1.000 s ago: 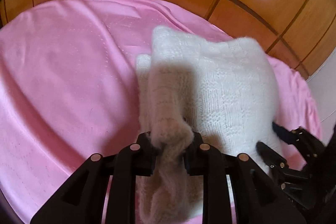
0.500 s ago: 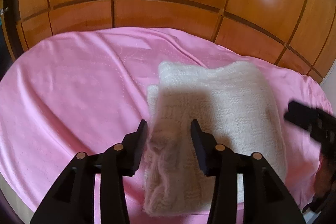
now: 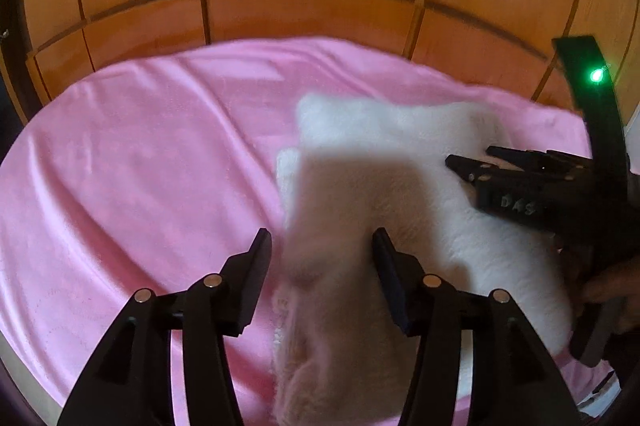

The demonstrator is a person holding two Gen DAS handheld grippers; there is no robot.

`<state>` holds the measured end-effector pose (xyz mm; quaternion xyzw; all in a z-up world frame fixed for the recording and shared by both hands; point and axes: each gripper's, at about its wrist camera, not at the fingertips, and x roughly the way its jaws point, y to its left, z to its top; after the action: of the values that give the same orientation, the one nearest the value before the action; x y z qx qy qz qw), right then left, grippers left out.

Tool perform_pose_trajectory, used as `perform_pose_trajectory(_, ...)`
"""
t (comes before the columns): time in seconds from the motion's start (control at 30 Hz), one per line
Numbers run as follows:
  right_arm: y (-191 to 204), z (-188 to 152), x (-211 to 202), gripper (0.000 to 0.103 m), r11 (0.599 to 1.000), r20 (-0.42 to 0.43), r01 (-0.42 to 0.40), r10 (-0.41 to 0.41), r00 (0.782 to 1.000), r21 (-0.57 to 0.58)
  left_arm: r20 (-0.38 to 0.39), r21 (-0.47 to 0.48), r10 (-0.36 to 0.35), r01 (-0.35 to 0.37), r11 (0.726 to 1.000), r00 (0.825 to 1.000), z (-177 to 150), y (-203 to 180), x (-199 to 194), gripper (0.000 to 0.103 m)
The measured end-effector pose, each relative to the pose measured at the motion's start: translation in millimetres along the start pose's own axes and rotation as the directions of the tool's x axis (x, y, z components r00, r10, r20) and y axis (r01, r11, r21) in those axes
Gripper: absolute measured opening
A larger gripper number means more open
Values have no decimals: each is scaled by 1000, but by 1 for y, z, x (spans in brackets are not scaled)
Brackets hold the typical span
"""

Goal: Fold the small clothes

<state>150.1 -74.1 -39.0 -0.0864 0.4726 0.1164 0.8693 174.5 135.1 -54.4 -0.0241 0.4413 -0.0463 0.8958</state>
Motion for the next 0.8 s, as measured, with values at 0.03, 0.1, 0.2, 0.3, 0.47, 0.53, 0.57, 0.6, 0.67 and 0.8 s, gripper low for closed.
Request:
perform_pose_trajectory(0.03, 0, -1, 1, 57, 1000, 16, -6, 6, 1000, 0, -11, -5, -3, 3, 1000, 1000, -2, 1, 5, 53)
perform_pose_trajectory(0.1, -3, 1, -1, 57, 1000, 14, -18, 17, 1000, 13, -8, -19, -17, 16, 1000, 1000, -5, 2, 8, 55)
perform_pose_trajectory(0.2, -8, 3, -11, 62, 998, 38, -55, 55, 998, 17, 0, -15, -16, 16, 1000, 1000, -7, 2, 8, 58)
perform_pose_trajectory(0.3, -30, 0, -32, 82, 983, 94, -147, 137, 986, 111, 3, -21, -36, 36, 999, 999, -9, 7, 8, 61)
perform_pose_trajectory(0.47, -77, -28, -35, 88, 897, 93, -318, 304, 948, 306, 0, -66, -153, 153, 986, 988, -12, 26, 16, 64)
perform_pose_trajectory(0.53, -88, -43, -26, 88, 844, 85, -397, 394, 915, 362, -6, -94, -220, 218, 971, 976, -14, 35, 20, 64)
perform_pose_trajectory(0.57, -88, -47, -22, 88, 815, 85, -437, 440, 894, 379, -11, -113, -252, 249, 962, 968, -15, 39, 23, 64)
perform_pose_trajectory(0.6, -87, -52, -15, 89, 774, 79, -488, 502, 862, 404, -14, -137, -286, 281, 950, 958, -16, 44, 26, 63)
perform_pose_trajectory(0.67, -85, -58, -3, 89, 743, 82, -512, 533, 842, 432, -20, -197, -368, 358, 913, 930, -19, 55, 35, 62)
perform_pose_trajectory(0.8, -70, -62, 14, 87, 695, 73, -559, 596, 800, 452, -5, -234, -454, 440, 867, 891, -27, 62, 41, 46)
